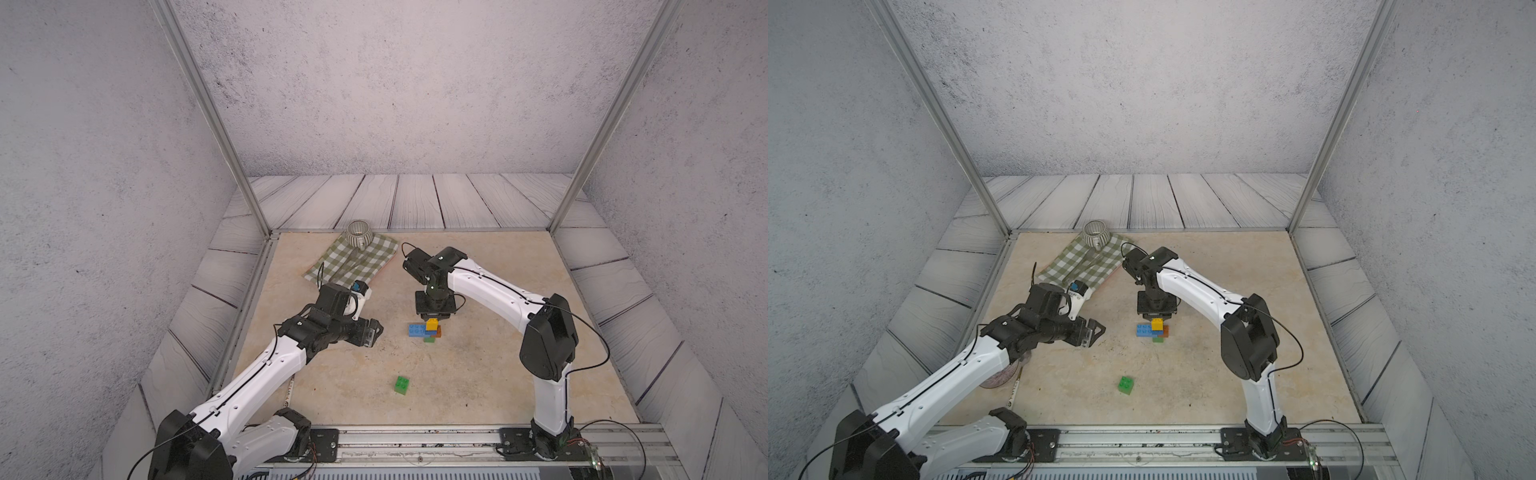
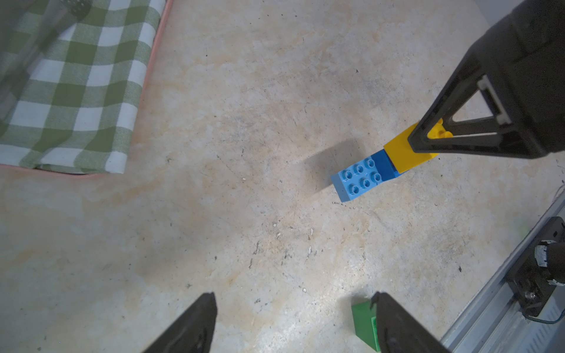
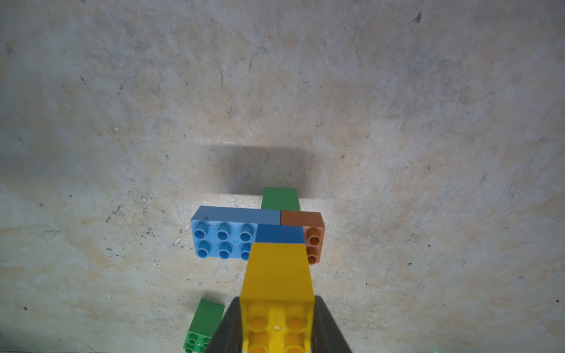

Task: Assemble the number 4 with lego
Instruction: Assemble the lego brick with the lego brick.

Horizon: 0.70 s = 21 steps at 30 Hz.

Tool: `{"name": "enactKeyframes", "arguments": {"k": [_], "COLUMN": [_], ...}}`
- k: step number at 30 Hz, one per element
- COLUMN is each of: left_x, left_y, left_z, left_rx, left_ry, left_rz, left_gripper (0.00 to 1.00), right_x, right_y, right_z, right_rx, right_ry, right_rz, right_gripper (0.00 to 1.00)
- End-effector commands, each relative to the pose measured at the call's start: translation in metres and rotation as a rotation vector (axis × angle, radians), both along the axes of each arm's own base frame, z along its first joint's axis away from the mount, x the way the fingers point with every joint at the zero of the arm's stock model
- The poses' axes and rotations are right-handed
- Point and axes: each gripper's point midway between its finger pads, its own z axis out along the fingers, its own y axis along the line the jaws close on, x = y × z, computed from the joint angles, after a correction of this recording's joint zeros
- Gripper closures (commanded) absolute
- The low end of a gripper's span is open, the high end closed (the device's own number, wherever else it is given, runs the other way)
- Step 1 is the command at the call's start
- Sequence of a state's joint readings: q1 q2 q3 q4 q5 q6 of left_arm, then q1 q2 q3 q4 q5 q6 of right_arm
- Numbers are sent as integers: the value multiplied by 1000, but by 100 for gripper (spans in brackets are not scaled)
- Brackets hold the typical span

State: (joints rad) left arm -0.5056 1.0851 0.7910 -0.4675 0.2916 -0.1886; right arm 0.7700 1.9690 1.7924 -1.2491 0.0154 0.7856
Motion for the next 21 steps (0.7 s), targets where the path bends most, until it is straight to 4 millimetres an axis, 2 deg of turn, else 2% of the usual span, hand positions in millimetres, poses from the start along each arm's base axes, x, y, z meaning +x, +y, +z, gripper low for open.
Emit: {"name": "enactKeyframes", "arguments": {"k": [1,7,11,21], "left_x": [-1,-1,-1,-1], "left_y": [6,6,7,7], "left_z": [-1,1,1,1], "left_rx": [6,5,5,7], "left_ry": [2,-4,-7,-8], "left_rz": [18,20,22,23], "left_gripper": [16,16,16,16], "right_x": [-6,-12,-9,-11], "right_y": [-11,-14,-15,-17], "right_z": [-16,-27,-31,-45], "right_rx": [-53,-36,-24,-83], "right_ry": [28,28,-15,5], "right_rz": [-24,-57,-68,-16], "right_gripper": [86,87,89,90]}}
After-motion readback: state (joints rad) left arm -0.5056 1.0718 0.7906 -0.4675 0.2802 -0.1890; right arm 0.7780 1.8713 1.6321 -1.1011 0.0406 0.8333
